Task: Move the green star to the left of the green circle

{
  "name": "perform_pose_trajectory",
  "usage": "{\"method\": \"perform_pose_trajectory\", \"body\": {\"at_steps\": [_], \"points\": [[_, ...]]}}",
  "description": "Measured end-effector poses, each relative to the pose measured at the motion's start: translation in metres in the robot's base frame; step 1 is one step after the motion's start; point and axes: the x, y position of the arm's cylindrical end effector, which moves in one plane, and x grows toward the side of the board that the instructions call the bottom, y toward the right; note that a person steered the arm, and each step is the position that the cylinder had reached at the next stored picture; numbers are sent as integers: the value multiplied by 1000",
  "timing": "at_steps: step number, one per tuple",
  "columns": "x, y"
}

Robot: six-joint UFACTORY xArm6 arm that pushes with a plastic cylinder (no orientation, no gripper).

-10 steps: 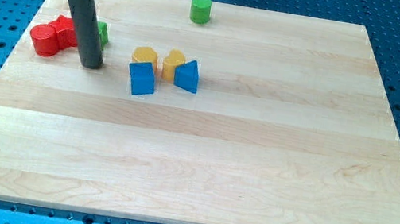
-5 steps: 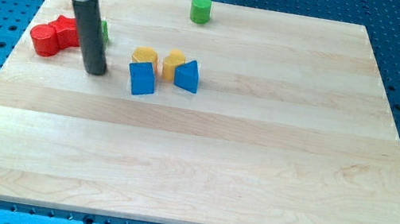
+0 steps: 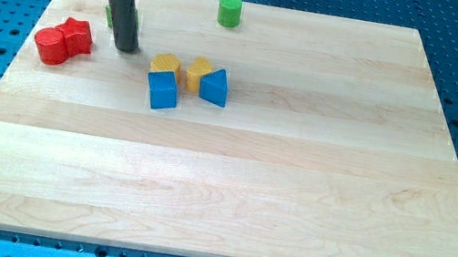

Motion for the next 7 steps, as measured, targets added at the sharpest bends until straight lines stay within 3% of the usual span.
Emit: {"method": "perform_pose_trajectory", "body": {"at_steps": [1,4,6,7], "points": [[-48,-6],[-29,-84],[-97,-62],[-61,13]]}}
